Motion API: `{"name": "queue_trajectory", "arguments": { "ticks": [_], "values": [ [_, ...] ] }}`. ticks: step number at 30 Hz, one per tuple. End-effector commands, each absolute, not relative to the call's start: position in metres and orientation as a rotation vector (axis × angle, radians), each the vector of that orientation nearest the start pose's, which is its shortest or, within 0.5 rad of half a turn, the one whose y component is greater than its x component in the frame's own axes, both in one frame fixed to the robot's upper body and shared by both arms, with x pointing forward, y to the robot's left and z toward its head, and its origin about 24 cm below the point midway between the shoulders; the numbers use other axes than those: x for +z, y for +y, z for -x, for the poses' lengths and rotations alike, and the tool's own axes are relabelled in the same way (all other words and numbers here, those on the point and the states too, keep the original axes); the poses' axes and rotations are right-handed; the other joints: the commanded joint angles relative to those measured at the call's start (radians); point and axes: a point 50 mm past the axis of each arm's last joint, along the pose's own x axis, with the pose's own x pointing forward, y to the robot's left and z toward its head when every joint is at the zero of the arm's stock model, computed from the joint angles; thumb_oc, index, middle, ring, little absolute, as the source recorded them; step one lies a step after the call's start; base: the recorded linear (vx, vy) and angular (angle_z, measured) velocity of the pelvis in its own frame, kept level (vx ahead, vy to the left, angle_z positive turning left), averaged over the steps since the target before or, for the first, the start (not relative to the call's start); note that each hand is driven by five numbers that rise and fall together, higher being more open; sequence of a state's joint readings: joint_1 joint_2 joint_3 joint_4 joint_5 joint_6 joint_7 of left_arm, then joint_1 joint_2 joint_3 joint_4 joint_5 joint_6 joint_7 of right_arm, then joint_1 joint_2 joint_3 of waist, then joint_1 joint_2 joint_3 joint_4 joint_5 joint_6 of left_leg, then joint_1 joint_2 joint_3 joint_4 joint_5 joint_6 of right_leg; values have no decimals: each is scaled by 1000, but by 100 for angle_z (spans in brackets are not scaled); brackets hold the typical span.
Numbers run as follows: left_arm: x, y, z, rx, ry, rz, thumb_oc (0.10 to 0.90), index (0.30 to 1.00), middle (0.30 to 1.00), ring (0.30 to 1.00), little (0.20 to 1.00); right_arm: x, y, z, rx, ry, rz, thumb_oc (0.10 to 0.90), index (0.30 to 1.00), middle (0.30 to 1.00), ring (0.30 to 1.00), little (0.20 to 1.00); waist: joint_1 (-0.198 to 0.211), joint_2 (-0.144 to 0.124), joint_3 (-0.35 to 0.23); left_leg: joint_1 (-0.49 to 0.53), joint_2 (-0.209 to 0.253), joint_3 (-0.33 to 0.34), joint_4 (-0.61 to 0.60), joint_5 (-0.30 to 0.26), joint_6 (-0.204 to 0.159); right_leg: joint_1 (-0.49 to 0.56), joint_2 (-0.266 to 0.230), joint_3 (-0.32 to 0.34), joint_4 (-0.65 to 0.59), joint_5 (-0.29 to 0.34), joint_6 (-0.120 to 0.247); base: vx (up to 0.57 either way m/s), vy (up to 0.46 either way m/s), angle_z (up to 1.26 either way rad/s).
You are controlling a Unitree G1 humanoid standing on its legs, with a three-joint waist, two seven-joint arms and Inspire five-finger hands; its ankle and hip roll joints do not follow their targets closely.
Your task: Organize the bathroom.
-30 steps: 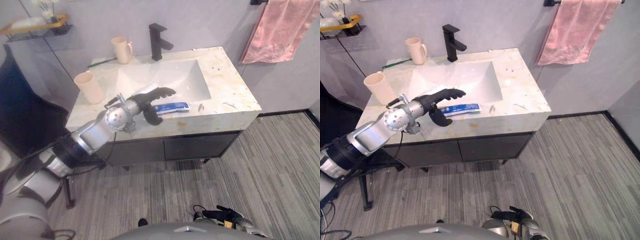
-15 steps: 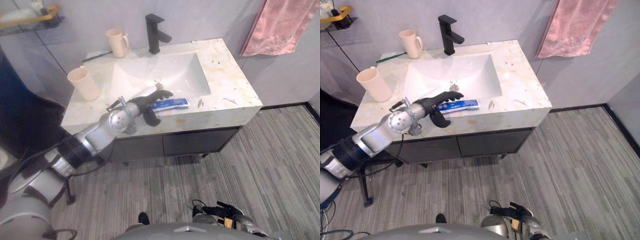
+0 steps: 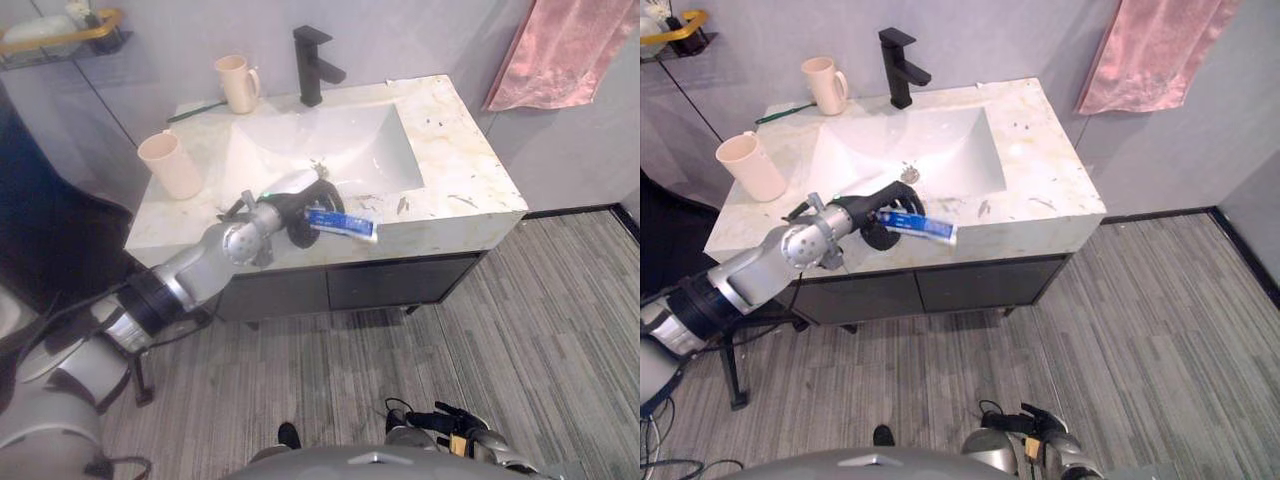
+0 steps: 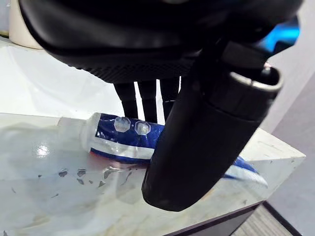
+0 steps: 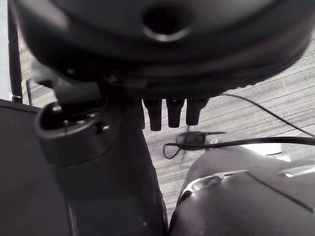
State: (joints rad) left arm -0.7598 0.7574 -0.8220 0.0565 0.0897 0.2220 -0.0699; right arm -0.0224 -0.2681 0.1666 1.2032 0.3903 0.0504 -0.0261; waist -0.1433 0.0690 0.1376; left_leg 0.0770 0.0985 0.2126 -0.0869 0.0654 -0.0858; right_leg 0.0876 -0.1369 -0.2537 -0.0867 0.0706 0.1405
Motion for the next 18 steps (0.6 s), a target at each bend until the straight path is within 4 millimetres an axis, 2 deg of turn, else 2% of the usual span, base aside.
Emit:
{"name": "queue_trajectory", "arguments": {
  "ticks": [1,2,3,13,14,15,16,18],
  "values": [
    [223,122,-354,-338,-421,-1254,400,300,300,300,300,-157,-270,-63,-316,1319,107,800,900,900,900,900,-24,-6,2,7,-67,15,45,-99,24,3,83,7,26,-110,4,0,0,0],
    [224,122,-354,-336,-419,-1248,557,535,535,535,535,-157,-270,-63,-314,1320,108,800,900,900,900,900,-22,-6,2,6,-68,15,45,-100,24,3,82,6,26,-111,3,0,0,0],
    [224,122,-354,-330,-421,-1248,800,900,900,900,900,-157,-270,-63,-313,1320,108,800,900,900,900,900,-21,-5,1,6,-69,16,47,-101,25,4,82,5,27,-112,3,0,0,0],
    [225,123,-356,-332,-410,-1231,800,900,900,900,900,-158,-265,-67,-297,1311,101,800,900,900,900,900,-13,-5,-6,9,-73,16,48,-104,28,9,81,0,31,-117,3,2,0,1],
    [225,123,-356,-333,-408,-1220,714,771,771,771,771,-158,-264,-67,-296,1311,103,800,900,900,900,900,-13,-5,-6,10,-74,16,48,-104,29,10,80,0,30,-117,3,0,0,0],
    [225,123,-355,-334,-401,-1206,425,338,338,338,338,-158,-264,-67,-294,1311,106,800,900,900,900,900,-12,-5,-7,11,-75,16,47,-105,30,11,81,0,30,-117,3,0,0,0],
    [224,123,-355,-334,-397,-1198,400,300,300,300,300,-158,-263,-67,-293,1312,108,800,900,900,900,900,-12,-5,-8,11,-75,16,46,-106,30,11,81,0,29,-117,3,0,0,0],
    [224,123,-355,-339,-386,-1189,400,300,300,300,300,-159,-263,-67,-292,1312,110,800,900,900,900,900,-12,-5,-8,12,-75,17,46,-106,30,11,82,0,29,-118,3,0,0,0]
  ]
}}
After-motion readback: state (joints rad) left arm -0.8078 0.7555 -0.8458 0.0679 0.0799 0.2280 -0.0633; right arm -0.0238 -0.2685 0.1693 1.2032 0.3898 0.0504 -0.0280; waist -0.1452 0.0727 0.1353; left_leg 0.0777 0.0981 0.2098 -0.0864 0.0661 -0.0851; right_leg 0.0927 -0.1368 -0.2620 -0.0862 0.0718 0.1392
